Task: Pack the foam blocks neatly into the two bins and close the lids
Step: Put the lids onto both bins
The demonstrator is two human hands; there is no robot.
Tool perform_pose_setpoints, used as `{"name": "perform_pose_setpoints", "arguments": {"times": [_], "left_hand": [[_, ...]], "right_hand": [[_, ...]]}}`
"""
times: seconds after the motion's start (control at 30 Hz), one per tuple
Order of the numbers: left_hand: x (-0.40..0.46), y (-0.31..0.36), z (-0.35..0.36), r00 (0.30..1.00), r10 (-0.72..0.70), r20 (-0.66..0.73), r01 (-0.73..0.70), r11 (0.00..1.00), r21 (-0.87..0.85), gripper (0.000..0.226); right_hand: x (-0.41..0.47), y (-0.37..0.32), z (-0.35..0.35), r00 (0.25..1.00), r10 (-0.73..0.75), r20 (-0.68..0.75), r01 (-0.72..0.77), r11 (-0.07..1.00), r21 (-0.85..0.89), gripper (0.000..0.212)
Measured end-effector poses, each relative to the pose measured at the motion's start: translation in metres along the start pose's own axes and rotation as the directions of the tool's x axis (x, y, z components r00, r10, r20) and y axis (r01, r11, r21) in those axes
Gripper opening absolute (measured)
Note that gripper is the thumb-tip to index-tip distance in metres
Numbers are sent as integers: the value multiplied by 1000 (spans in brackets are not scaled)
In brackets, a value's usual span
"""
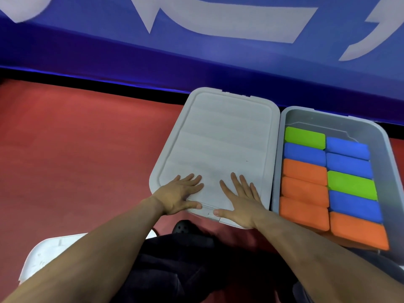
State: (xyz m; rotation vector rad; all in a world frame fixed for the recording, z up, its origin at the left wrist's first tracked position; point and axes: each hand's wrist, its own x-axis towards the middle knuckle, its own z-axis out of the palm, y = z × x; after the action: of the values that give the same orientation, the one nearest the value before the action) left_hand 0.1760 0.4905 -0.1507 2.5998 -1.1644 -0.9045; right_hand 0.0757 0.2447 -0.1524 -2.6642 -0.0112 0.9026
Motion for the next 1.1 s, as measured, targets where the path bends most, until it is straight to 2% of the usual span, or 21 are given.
{"name": "perform_pose_setpoints", "arguments": {"times": [0.17, 0.3, 0.43, 0.57, 0.77, 0.93, 1.03, 1.1], "left_hand": [[-4, 2, 9, 993, -32, -116, 28, 999, -30, 83], [28, 6, -5, 949, -222, -225, 191, 969, -154, 82], [83, -1, -24, 913, -339, -227, 316, 939, -135, 80], [130, -13, -40, 887, -346, -306, 335, 938, -88, 75], [194, -42, -82, 855, -357, -376, 363, 930, -57, 77], [212, -52, -77, 782, -327, -531, 382, 924, -7, 75], [215, -52, -75, 771, -313, -555, 376, 927, -1, 74], [217, -53, -75, 766, -304, -567, 372, 928, 4, 74]], "right_hand": [[2, 0, -3, 1000, -2, -26, 2, 999, 33, 91], [31, 15, -28, 996, 15, -93, -16, 1000, -12, 84], [78, 40, -66, 983, 66, -171, -76, 996, -56, 79], [124, 67, -110, 960, 129, -249, -150, 986, -66, 75], [210, 93, -200, 934, 122, -336, -158, 984, -82, 81], [261, 111, -251, 922, 213, -324, -245, 968, -60, 88], [274, 123, -263, 923, 256, -288, -258, 966, 33, 95], [281, 128, -268, 923, 259, -283, -263, 965, 26, 104]]}}
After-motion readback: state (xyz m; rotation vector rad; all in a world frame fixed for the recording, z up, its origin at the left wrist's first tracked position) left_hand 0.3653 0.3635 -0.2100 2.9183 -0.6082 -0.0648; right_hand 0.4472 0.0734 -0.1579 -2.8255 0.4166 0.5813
